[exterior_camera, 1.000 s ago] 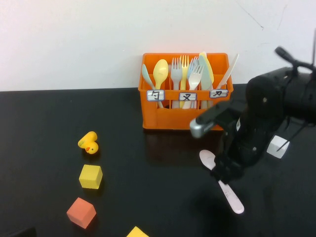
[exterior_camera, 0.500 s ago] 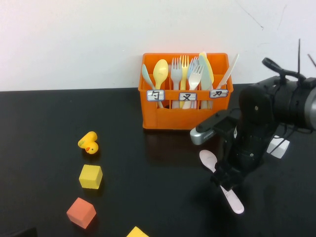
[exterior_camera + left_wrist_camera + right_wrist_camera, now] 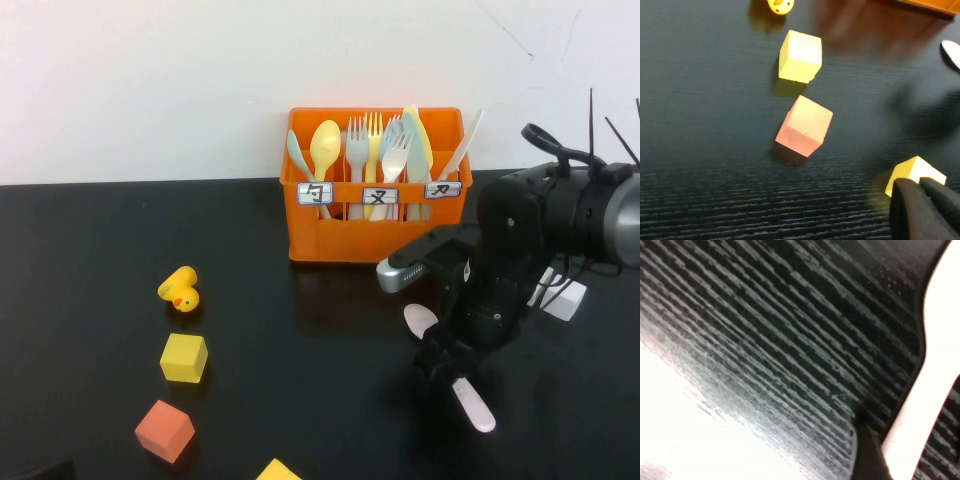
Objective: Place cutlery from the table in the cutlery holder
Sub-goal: Pick up the spoon
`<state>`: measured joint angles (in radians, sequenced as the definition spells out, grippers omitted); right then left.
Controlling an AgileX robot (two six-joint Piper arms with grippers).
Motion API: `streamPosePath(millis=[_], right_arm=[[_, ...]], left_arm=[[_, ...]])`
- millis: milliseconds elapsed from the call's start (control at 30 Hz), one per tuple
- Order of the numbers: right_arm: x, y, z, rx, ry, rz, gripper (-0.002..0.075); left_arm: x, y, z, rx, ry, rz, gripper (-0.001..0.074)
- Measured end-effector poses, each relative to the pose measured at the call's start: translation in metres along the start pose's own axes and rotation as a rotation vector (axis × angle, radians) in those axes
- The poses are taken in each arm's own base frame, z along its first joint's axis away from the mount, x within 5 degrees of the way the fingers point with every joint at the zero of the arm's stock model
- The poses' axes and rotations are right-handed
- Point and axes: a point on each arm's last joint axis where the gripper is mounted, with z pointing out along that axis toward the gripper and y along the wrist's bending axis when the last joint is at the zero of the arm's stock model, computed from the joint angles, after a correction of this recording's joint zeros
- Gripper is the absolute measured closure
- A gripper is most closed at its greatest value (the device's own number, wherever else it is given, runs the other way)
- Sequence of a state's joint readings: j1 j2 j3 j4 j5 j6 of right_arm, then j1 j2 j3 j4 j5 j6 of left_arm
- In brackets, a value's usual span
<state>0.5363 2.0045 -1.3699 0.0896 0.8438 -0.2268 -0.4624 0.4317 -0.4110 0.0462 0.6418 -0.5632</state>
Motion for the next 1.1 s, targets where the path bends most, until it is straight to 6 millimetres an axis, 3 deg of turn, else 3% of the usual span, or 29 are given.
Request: streamPosePath(millis=[200,400,767,1100], right_arm=[[-0.001,0.0,0.002,-0.001,0.004,-0.008,0.0394],[-0.002,-0.001,0.003,-0.001,0.009,-0.042,0.0594],[-0.002,0.0,-0.001,0.002,-0.008,-0.047,0.0592],[-0.004,0.003,-0.037,0.019,-0.136,-0.048,0.0595]], left_arm=[[0.0,0.0,0.0,0.002,-0.003,0.0,0.0736],[0.0,0.0,0.0,0.002,-0.003,0.0,0.0736],[-0.001,-0.001,0.0,0.006,-0.01,0.0,0.0736],[-0.001,-0.001,0.0,0.007,-0.011,0.0,0.0736]])
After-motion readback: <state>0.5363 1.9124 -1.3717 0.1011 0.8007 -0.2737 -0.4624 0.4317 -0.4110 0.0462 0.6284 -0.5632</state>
